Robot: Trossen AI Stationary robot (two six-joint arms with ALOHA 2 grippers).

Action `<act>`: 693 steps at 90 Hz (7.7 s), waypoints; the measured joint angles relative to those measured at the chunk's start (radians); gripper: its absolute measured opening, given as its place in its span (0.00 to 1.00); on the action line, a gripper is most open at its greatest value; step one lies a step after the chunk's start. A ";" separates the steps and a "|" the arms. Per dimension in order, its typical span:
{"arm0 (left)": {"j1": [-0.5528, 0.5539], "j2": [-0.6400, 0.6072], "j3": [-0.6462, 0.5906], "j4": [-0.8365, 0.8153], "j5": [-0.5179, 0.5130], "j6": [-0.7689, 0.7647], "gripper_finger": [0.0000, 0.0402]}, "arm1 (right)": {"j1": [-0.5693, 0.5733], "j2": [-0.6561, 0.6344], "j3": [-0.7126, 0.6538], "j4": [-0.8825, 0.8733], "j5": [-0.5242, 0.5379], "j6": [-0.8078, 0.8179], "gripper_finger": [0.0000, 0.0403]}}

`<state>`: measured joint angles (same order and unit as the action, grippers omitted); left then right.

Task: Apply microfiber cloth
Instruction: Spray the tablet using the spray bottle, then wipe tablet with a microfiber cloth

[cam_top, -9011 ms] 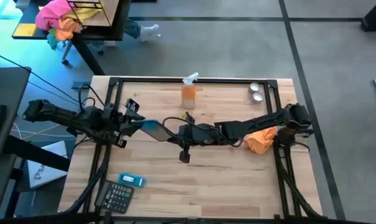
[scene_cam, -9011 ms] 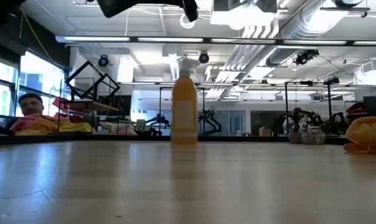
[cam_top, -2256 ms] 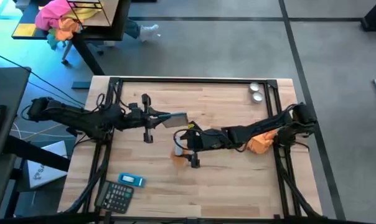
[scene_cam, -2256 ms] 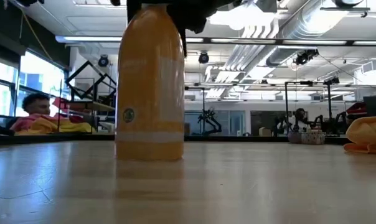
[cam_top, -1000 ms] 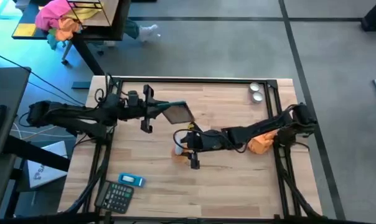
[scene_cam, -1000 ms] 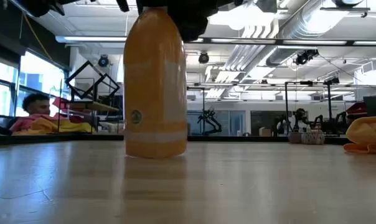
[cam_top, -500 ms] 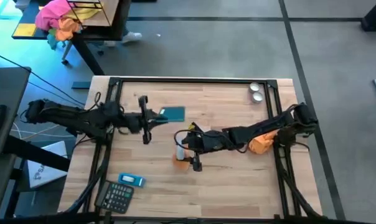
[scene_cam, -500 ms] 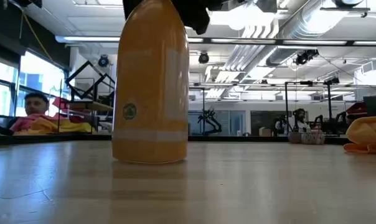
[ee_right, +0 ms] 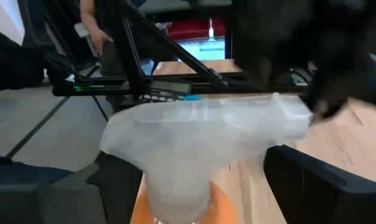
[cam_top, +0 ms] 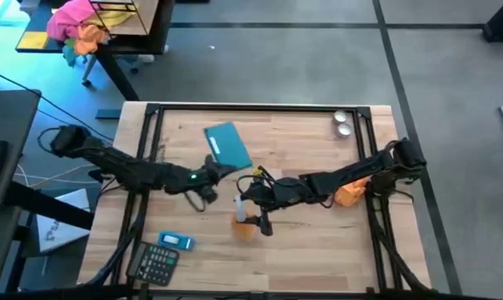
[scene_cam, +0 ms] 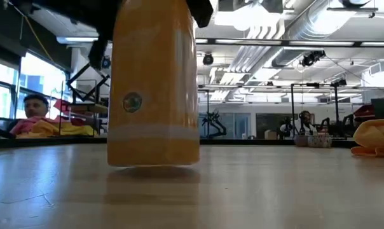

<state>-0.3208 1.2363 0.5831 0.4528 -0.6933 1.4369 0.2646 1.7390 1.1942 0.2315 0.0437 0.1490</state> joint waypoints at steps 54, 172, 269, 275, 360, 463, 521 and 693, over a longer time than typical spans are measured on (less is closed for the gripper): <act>-0.209 0.050 -0.068 0.243 -0.172 0.141 0.02 | 0.007 0.018 0.003 -0.033 0.008 -0.060 0.68; -0.279 0.166 -0.109 0.518 -0.316 0.393 0.02 | 0.012 0.026 -0.001 -0.056 0.060 -0.018 0.50; -0.270 0.102 -0.240 0.460 -0.440 0.150 0.02 | 0.008 0.006 0.043 -0.140 0.111 -0.123 0.71; -0.274 0.102 -0.241 0.460 -0.445 0.130 0.02 | -0.009 -0.001 0.090 -0.225 0.076 -0.101 0.72; -0.263 0.103 -0.240 0.473 -0.286 0.256 0.02 | -0.114 0.093 0.146 -0.137 -0.286 -0.389 0.75; -0.289 0.102 -0.246 0.742 -0.528 0.004 0.02 | -0.062 -0.035 0.146 -0.328 0.221 -0.209 0.57; -0.303 0.060 -0.246 0.814 -0.495 -0.162 0.03 | -0.098 -0.632 -0.557 0.035 0.560 -0.032 0.57; -0.317 -0.018 -0.013 0.399 -0.371 -0.992 0.03 | -0.096 -0.623 -0.757 -0.973 0.032 1.130 0.96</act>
<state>-0.6381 1.2179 0.5700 0.8516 -1.0646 0.4452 0.1689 1.1162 0.4373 -0.7411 0.0752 1.2788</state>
